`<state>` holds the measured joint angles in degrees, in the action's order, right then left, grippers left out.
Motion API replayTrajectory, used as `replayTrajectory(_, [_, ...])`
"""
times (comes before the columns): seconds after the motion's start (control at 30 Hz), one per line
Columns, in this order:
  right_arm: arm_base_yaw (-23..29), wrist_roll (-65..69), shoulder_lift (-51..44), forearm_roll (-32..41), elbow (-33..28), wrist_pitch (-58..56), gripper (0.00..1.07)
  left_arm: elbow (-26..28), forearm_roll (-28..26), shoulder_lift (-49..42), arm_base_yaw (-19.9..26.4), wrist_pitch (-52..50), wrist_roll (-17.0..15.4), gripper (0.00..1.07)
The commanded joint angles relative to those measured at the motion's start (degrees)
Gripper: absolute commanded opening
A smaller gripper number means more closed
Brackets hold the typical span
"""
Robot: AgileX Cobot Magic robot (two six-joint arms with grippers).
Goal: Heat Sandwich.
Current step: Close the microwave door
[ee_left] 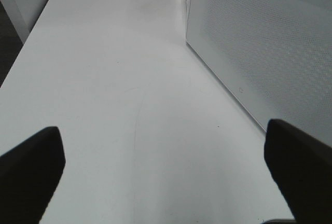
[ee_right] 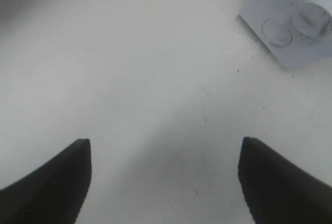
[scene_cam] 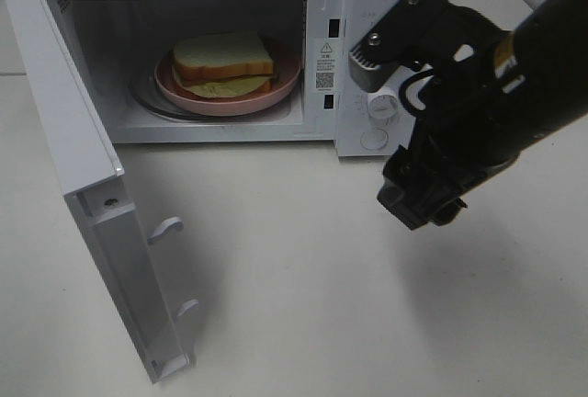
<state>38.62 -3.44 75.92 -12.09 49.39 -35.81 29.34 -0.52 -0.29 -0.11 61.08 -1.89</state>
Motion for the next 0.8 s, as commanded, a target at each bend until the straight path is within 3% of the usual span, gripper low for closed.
replayTrajectory(0.03, [0.2,3.8,-4.9,0.1,-3.1,-2.7,0.75,0.3,0.1,-0.9,0.1,0.2,-0.3,1.02])
replayTrajectory(0.3, [0.2,7.5,-15.7,0.3,-8.0,-9.2,0.75,0.3,0.1,-0.9,0.1,0.2,-0.3,1.02])
replayTrajectory(0.43, [0.2,7.8,-26.5,1.9,-11.2,-15.0,0.75,0.3,0.1,-0.9,0.1,0.2,-0.3,1.02])
replayTrajectory(0.8, [0.2,7.8,-42.5,3.1,-11.8,-27.9,0.75,0.3,0.1,-0.9,0.1,0.2,-0.3,1.02])
